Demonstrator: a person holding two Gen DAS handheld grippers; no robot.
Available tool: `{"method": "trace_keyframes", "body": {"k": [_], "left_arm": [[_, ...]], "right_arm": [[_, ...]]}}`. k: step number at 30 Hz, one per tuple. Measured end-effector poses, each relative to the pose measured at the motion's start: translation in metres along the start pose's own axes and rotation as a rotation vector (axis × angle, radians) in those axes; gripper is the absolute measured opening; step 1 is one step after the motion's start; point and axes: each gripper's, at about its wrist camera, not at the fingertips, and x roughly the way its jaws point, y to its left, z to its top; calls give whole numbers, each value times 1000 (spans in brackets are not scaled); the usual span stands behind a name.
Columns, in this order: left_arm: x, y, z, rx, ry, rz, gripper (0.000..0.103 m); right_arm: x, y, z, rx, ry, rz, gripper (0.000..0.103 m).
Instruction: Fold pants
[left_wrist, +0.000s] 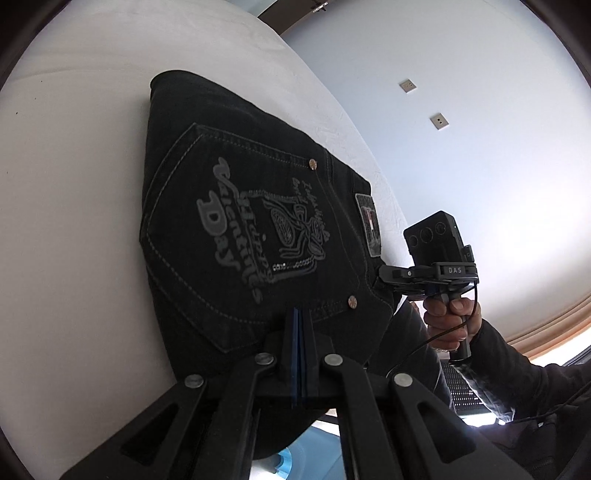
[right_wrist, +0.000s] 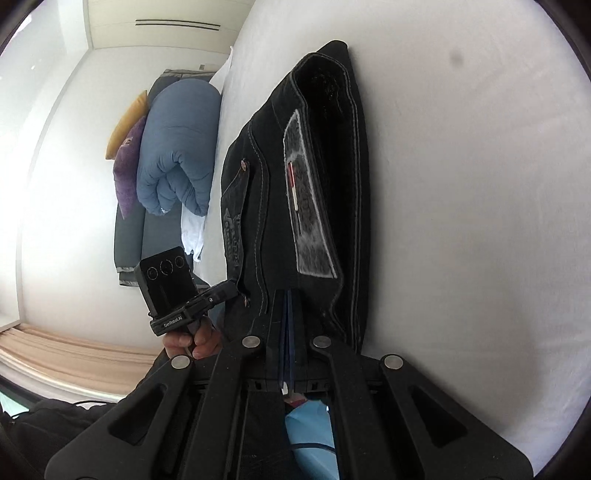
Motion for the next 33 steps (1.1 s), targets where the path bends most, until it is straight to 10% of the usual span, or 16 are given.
{"method": "trace_keyframes", "body": {"k": [11,16,25,30,33], "left_arm": [[-7,0,-6,-62,-40,-6,4],[-60,-9,2,-43,-192,38,73],[-42,44,34,-157,-105,150,77],[-27,35,37,-142,-77,125,79],[-16,32,37,-131,-51,134,79]], "right_arm": [[9,9,-4,-25,-41,-7,0],[-37,40,-10,-96,-180,27,7],[-18,23,30,13,-130,-166,8],[-17,29,42,38,-154,-62,54],[-14,38,45,9,-145,-104,60]]}}
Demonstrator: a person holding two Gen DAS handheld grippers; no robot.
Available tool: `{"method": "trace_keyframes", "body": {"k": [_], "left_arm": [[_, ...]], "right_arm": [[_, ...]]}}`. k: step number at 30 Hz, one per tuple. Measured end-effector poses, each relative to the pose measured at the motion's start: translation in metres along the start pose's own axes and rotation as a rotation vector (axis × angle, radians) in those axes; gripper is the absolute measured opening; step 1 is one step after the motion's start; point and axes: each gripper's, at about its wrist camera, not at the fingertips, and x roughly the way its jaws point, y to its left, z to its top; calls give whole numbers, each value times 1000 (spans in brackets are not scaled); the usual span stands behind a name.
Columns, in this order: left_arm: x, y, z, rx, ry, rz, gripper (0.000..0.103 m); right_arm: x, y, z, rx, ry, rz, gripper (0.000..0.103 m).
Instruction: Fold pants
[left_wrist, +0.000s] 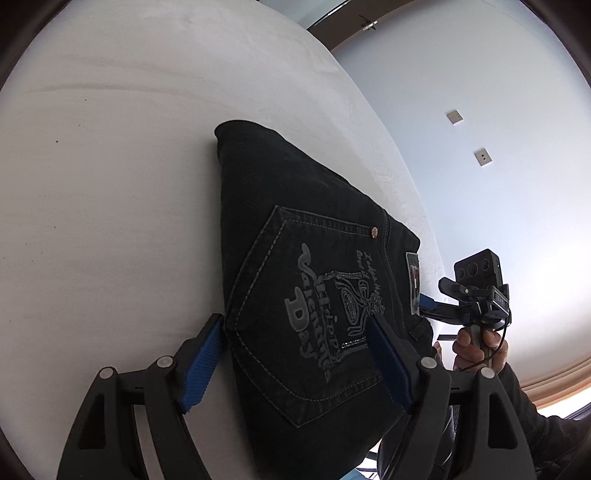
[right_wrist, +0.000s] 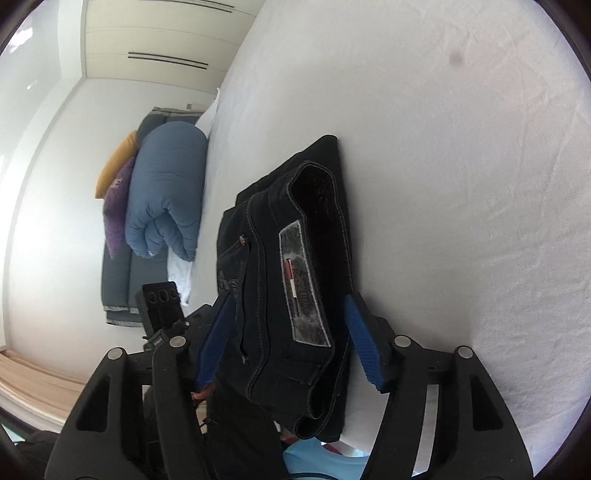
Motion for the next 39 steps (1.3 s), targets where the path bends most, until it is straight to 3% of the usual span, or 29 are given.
{"method": "trace_keyframes", "body": {"k": [6,8,12,16,19,24,29,33,39], "left_arm": [[13,-9,5,42,45,52,79],[16,-11,8,51,55,73,76],[20,-15,11,76,66,160,55],[12,-22,10,78,38,153,32],[4,-31,10,88,11,161,23],[-18,-56,24,139,-48,169,21],[-32,-68,68,180,-114,191,21],[-10,-66,105,199,-111,241,21],[44,-48,136,202,-42,307,25]], "right_arm": [[19,-3,12,20,78,-68,58],[29,-4,17,20,98,-92,53],[45,-4,25,6,117,-160,31],[50,6,23,-55,97,-220,21],[48,27,17,-149,72,-287,16],[28,68,20,-263,23,-282,14],[5,93,57,-315,-30,-239,14],[1,82,94,-294,-32,-234,14],[16,44,138,-238,-4,-267,14]]}}
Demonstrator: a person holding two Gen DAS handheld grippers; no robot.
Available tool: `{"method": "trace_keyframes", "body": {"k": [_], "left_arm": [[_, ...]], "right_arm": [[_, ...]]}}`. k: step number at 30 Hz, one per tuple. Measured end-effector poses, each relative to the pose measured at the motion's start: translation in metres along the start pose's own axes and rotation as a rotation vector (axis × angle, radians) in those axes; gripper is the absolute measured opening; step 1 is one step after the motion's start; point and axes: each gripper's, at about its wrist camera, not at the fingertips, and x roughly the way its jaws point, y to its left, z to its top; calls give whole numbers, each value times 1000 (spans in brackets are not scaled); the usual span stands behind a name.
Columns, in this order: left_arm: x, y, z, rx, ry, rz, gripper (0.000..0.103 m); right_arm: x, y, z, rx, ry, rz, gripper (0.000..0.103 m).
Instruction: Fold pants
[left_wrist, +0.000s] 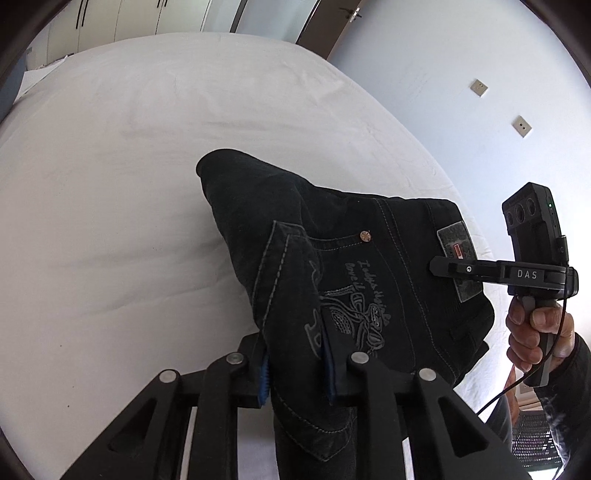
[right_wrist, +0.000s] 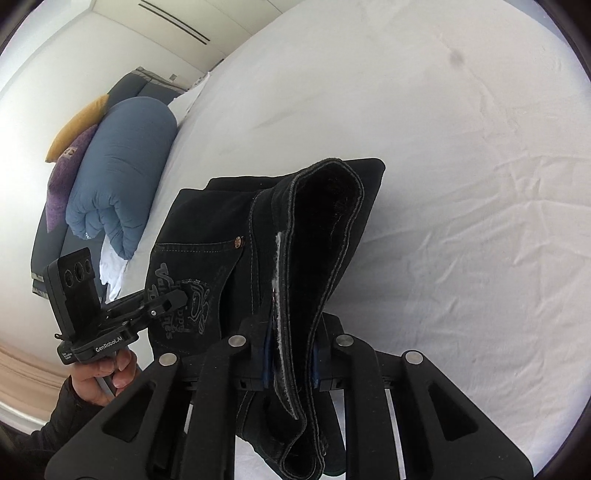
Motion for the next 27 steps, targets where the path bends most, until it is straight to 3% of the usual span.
{"method": "trace_keyframes", "body": {"k": [5,7,10,12,13,15,19,22,27], "left_arm": [[25,8,-3,-5,23,44,45],[27,7,-6,5,18,80,52],[24,2,-8,25,0,123,55],[19,-5,-8,37,-12,159,60],[15,-8,-9,46,-22,174,62],[4,-12,-14,62,-44,202,67],[-23,-26,-25,87,-107,237,82],[-51,-40,-35,93,-180,272,102],[-107,-60,-64,49,-347,375,103]], "right_arm": [[26,-45,1,63,43,-6,22],[26,-59,-2,95,23,48,24],[15,-68,-8,95,3,60,28],[11,-64,-9,95,-4,43,36],[8,-57,-10,90,-15,34,49],[-4,-49,-17,76,-47,3,56],[-40,-36,-31,34,-90,-76,56],[-68,-12,-52,-10,-137,-132,57],[-121,38,-100,-100,-271,-288,57]]}}
